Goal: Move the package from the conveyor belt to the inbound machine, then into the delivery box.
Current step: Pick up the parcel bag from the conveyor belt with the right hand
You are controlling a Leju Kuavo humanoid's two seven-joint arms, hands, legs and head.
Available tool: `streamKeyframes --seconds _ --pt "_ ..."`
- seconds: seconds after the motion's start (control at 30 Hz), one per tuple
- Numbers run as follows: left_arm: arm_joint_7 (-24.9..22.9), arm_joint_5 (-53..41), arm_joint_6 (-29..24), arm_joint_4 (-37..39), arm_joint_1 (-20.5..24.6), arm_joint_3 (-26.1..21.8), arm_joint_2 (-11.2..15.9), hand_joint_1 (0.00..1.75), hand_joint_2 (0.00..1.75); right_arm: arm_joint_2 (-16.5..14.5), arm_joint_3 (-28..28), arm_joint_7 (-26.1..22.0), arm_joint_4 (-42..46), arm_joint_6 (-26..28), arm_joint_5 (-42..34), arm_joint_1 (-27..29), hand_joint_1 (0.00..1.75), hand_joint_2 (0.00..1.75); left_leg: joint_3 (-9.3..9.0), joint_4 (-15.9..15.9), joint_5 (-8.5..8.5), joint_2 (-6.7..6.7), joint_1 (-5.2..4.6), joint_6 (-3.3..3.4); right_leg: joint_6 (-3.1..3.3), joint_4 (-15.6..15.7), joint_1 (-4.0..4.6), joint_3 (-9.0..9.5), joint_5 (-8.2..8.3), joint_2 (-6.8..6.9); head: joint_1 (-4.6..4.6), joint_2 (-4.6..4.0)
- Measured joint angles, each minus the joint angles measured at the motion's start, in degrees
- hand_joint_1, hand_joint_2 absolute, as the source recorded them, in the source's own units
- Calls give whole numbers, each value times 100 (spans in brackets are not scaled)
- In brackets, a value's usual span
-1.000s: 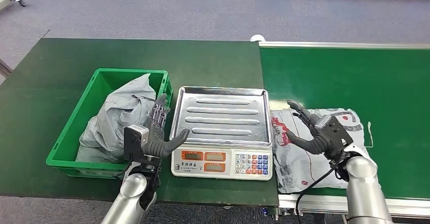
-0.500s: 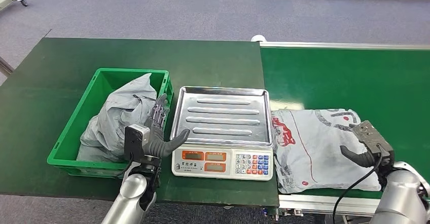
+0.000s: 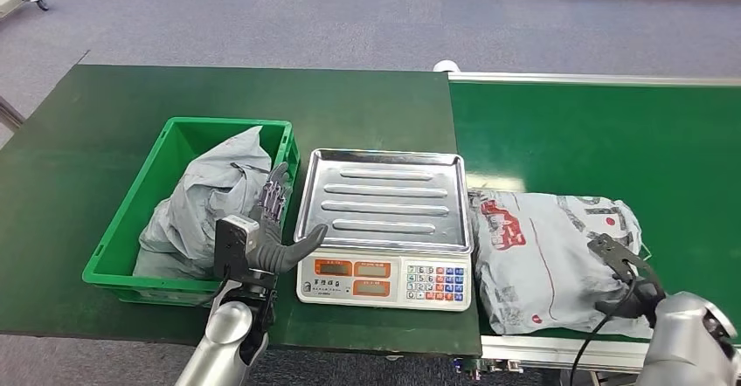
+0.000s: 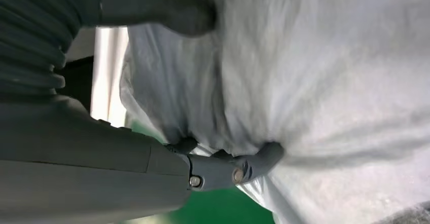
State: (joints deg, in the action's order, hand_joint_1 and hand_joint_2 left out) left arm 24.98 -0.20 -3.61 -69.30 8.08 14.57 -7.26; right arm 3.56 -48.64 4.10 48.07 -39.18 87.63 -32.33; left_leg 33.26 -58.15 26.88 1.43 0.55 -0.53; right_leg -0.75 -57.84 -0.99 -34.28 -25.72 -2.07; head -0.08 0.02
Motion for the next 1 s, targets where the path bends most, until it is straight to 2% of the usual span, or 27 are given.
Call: streamKeyframes --seconds 0.07,0.13,0.27,0.4,0.47,0.53,0.6,0.77,1.0 --pt "-27 -35 50 -9 -1 -1 -4 0 175 133 415 702 -500 177 143 -151 0 175 -19 -3 6 7 5 8 -9 4 8 26 -7 5 1 0" --pt "-43 -64 77 -9 -3 -5 -10 0 175 211 786 1019 -929 507 194 -238 0 175 -35 -4 12 25 14 17 -18 8 14 58 -17 20 2 0" --pt "-51 -92 97 -7 -15 -16 -13 0 175 230 1280 1009 -1505 1310 132 -324 0 175 -43 -6 13 32 16 20 -22 12 13 78 -17 26 3 0" --pt "-68 -96 103 -3 -21 -52 -19 0 175 229 1590 937 -1816 1602 89 -386 0 175 -44 -13 13 16 15 21 -29 14 11 74 -5 15 2 0" --pt "-88 -97 103 5 -21 -56 -23 0 175 230 1725 904 -1917 1697 57 -400 25 175 -46 -16 13 14 15 21 -30 14 11 74 -1 12 2 0" --pt "-99 -100 103 16 -21 -57 -30 0 175 229 1847 872 -2001 1827 31 -403 113 175 -46 -17 12 12 15 22 -31 14 11 74 1 11 3 0" --pt "-103 -103 103 24 -25 -58 -34 0 175 228 1953 809 -2059 1931 -3 -403 175 175 -46 -17 12 12 15 22 -32 14 11 73 3 10 3 0" --pt "-113 -106 103 -56 -137 -81 -34 0 175 229 2223 499 -2091 2312 -206 -411 175 175 -44 -17 10 12 15 22 -31 14 11 72 4 9 3 0" --pt "-103 -114 103 -296 -370 -160 -34 0 175 208 2619 -564 -1920 2411 -1032 -396 175 175 -37 -15 11 11 15 21 -28 13 12 58 3 10 2 0"
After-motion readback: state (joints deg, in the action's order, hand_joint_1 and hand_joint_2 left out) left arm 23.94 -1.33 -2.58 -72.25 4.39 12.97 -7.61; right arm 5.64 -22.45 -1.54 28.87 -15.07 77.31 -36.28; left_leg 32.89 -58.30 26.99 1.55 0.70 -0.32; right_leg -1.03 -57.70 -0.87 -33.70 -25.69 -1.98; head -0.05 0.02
